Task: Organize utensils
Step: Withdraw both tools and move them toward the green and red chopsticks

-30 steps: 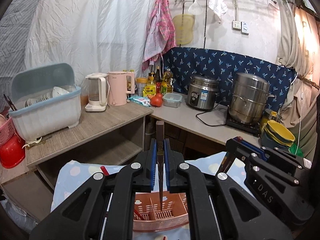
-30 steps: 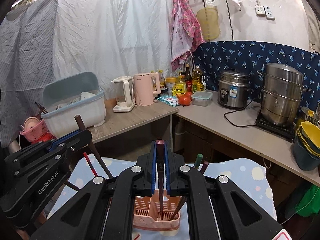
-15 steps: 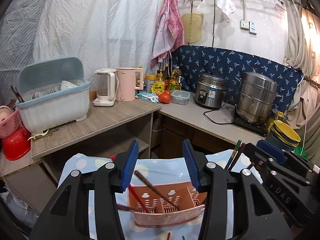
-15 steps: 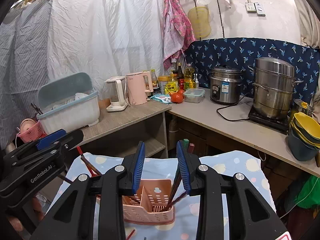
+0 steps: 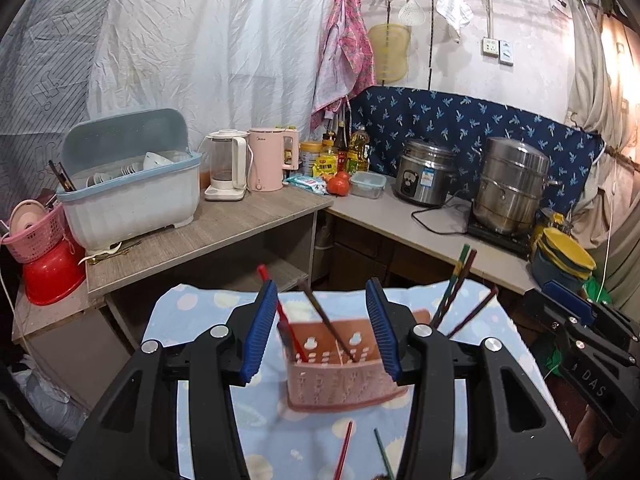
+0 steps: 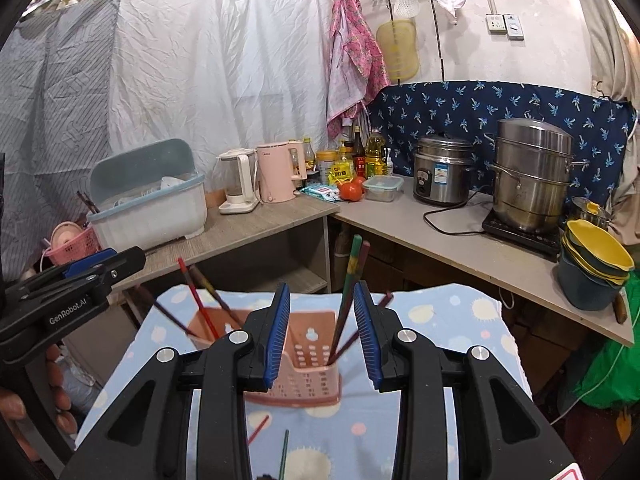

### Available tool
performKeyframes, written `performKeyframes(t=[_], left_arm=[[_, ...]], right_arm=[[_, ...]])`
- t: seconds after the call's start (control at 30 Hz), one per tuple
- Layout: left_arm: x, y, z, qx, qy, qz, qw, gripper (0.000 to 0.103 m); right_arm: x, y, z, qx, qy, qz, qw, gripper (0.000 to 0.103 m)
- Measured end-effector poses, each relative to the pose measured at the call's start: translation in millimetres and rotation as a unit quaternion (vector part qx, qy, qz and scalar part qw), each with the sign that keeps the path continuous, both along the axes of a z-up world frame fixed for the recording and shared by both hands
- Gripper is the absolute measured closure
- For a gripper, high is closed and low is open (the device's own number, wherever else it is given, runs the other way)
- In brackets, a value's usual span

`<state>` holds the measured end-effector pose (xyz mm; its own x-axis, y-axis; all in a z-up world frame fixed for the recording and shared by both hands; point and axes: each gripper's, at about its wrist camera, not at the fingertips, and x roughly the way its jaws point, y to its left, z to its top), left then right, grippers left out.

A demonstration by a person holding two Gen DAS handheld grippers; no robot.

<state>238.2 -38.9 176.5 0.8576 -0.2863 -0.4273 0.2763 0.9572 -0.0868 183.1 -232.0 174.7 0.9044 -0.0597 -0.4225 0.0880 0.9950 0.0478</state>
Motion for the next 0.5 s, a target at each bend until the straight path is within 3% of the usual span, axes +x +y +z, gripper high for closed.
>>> performKeyframes(t=[0.23,0.5], left_arm=[[-36.6,10.4,-34.3,0.013,0.033,0.003,0.9994,0.056],[-73.1,29.4,-102.9,0.018,0.103,0.018,0.9943,0.054]], right_arm=[[-40.1,8.6,-33.6,0.009,0.037,0.004,0.999,0.07],[-83.8,19.7,-89.7,0.021,0.098,0.003,0.995,0.07]])
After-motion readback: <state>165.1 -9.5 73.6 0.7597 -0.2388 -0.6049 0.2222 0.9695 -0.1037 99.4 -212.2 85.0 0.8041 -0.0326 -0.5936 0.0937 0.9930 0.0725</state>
